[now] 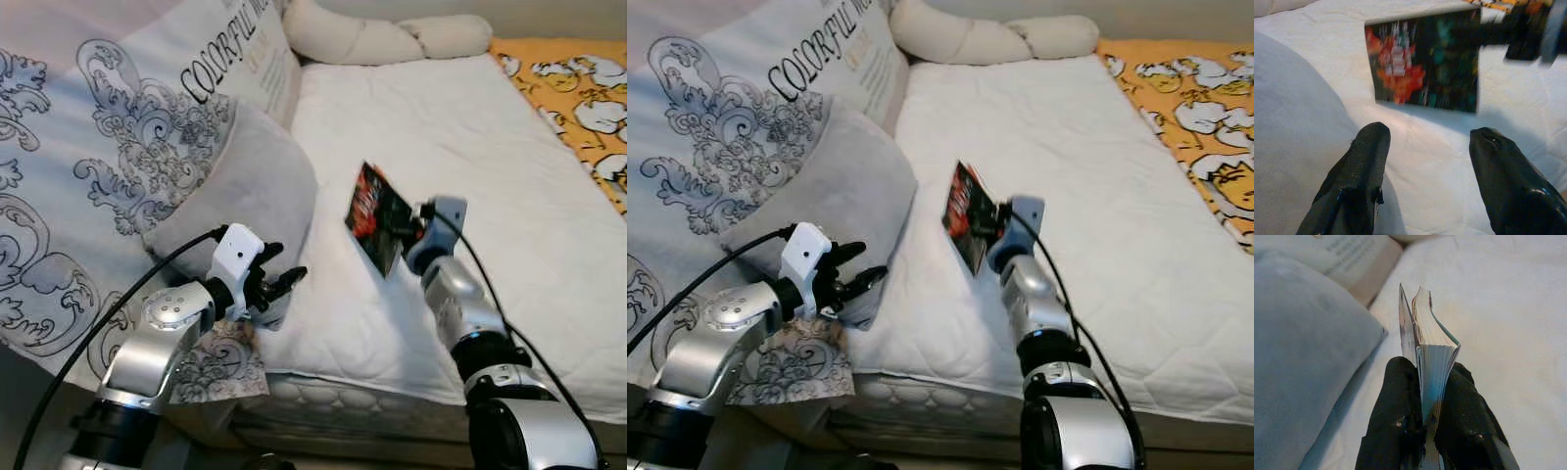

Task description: Clean up the room

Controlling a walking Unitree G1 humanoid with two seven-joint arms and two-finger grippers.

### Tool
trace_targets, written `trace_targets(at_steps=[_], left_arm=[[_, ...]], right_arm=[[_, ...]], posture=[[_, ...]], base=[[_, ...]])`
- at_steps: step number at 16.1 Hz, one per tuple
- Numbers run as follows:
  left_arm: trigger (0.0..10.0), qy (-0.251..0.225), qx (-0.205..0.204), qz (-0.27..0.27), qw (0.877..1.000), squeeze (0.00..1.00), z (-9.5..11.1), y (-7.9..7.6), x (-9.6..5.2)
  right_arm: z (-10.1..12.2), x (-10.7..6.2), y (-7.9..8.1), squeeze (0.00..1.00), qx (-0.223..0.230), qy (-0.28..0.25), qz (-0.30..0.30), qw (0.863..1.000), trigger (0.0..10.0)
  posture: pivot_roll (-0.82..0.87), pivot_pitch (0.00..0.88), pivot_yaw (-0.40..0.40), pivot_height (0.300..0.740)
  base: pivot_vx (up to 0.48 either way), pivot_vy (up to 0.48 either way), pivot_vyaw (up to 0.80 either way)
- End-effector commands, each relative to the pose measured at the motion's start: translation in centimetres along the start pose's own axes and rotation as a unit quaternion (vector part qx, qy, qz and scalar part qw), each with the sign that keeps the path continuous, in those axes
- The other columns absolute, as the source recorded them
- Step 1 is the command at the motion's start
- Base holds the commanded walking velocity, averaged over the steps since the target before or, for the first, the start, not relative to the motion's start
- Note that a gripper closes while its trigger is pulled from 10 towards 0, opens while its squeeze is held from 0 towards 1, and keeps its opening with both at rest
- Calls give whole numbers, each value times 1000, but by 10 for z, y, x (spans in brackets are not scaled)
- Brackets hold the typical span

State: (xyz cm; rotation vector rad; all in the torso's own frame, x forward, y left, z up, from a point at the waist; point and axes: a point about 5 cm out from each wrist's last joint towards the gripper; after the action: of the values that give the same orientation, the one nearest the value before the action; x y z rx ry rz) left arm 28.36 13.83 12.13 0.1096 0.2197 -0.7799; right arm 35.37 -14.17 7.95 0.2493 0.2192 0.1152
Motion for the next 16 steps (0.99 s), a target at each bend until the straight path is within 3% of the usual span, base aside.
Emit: trace_targets(at_steps=[1,2,4,5,7,9,11,12,13,14,16], left_arm=[[10000,9,3,-20,1000,0,1,-2,-2],[10000,11,9,-34,999,0,4,-1,1],[10000,12,19,-38,999,0,9,2,4],[10000,15,23,-39,999,0,11,3,4],[10000,21,24,-47,998,0,12,4,2],[10000,28,24,-52,998,0,11,3,0],[10000,35,24,-58,997,0,8,0,0],[10000,36,24,-60,997,0,8,0,1],[10000,38,24,-62,997,0,7,-1,1],[10000,39,24,-63,997,0,7,-1,1],[10000,41,26,-64,997,0,7,0,2]], right_arm=[[3,3,4,0,49,-21,6,999,10000],[-1,3,0,0,123,-26,9,992,10000],[-7,2,-8,0,160,-17,-10,987,10000],[-9,1,-11,0,166,-13,-19,986,10000],[-29,-4,-14,0,163,46,-43,985,10000],[-57,-13,-14,0,119,136,-82,980,10000],[-68,-17,-13,0,159,159,-136,965,10000],[-70,-18,-12,341,183,160,-144,959,10000],[-71,-17,-8,1000,217,160,-150,951,10000],[-70,-16,-4,1000,247,151,-140,947,10000],[-63,-12,-3,1000,336,111,-148,924,10000]], posture=[[12,0,111,740],[25,0,115,740],[45,0,116,740],[56,0,117,740],[71,0,119,740],[92,0,118,740],[94,0,127,740],[94,0,128,740],[93,0,131,740],[93,0,133,740],[92,0,134,740]], base=[[0,0,0],[0,0,0],[0,0,0],[0,0,0],[0,0,0],[0,0,0],[0,0,0],[0,0,0],[0,0,0],[0,0,0],[0,0,0]])
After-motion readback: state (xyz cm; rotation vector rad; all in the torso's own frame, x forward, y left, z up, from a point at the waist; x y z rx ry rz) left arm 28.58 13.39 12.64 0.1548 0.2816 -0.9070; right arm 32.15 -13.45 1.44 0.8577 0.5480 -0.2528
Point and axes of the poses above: a point about 5 cm out from each wrist's last joint towards the gripper, its own x axis pointing out of the wrist towards the gripper, its own z axis along the axis of the wrist's last joint, y = z × x, and after that the axes turned 3 degrees about -x, right-handed
